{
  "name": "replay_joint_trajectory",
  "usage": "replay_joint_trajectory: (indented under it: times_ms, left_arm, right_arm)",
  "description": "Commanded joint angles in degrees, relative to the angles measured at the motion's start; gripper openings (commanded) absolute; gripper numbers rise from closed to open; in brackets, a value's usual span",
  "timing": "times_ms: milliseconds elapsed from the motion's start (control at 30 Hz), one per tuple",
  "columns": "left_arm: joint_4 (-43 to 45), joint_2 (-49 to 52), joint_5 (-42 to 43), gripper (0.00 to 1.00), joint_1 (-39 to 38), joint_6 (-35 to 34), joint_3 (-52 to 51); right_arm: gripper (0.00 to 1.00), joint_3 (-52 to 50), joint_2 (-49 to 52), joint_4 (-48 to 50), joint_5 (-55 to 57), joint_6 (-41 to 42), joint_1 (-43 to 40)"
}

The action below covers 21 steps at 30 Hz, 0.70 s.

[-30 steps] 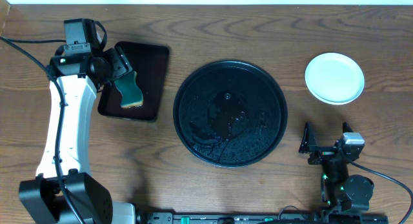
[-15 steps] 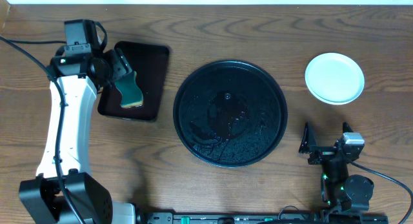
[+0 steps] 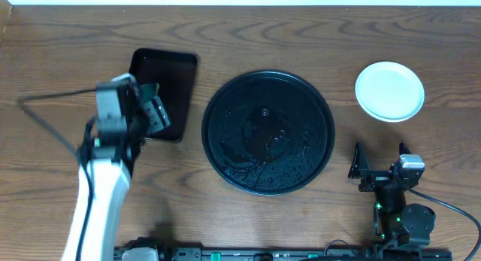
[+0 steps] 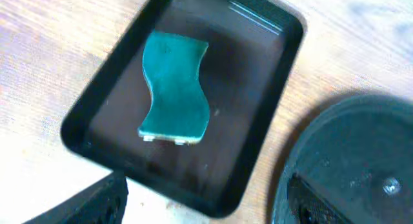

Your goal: Clean dirty plates on tray and stack at the side

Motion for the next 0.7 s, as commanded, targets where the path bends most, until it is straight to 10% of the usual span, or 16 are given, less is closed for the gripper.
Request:
replay_joint_trajectory:
  times_ms: [0, 667]
  left_arm:
    - [5.05, -6.75, -0.20, 0.80, -0.22, 2.08, -7.10]
    - [27.08, -37.73, -0.22, 0.80, -0.22, 4.22, -34.42]
  right_arm:
    - [0.99, -0.09, -0.39, -0.26, 0.28, -0.72, -0.31]
    - [0.99, -0.09, -0.39, -0.26, 0.28, -0.72, -0.31]
